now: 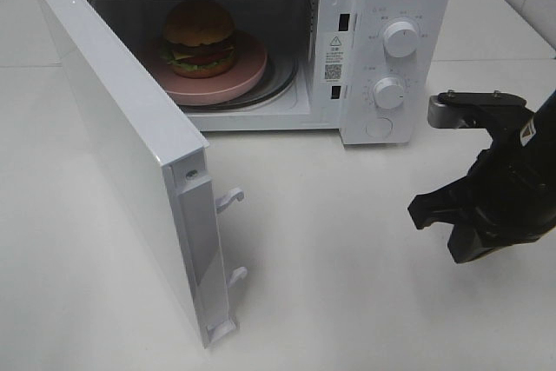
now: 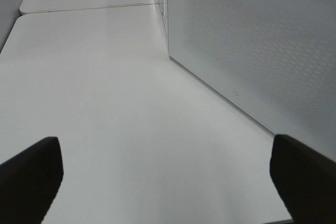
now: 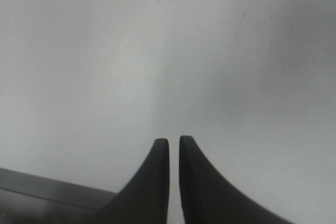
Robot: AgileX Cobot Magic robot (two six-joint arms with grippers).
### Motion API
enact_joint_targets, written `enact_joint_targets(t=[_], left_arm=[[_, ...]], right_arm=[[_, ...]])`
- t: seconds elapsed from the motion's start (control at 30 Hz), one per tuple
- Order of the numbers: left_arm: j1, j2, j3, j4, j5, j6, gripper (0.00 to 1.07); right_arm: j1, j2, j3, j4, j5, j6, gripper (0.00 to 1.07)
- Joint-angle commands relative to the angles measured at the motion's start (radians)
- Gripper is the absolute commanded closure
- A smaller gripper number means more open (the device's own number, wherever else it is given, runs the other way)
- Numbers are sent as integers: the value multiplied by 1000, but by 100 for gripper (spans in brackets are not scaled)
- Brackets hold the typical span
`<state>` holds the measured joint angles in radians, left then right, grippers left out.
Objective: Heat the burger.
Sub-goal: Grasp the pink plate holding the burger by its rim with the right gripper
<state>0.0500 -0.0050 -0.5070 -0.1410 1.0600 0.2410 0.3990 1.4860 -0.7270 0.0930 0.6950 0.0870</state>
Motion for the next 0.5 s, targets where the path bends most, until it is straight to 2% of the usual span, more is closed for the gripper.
enact_joint_targets(t=[0.03, 0.5], left_arm=[[-7, -16, -1, -8, -10, -3, 4], [-7, -16, -1, -8, -10, -3, 4]], right_arm=[[-2, -8, -62, -4, 147, 17, 99], [-2, -8, -150, -37, 231, 16, 96]])
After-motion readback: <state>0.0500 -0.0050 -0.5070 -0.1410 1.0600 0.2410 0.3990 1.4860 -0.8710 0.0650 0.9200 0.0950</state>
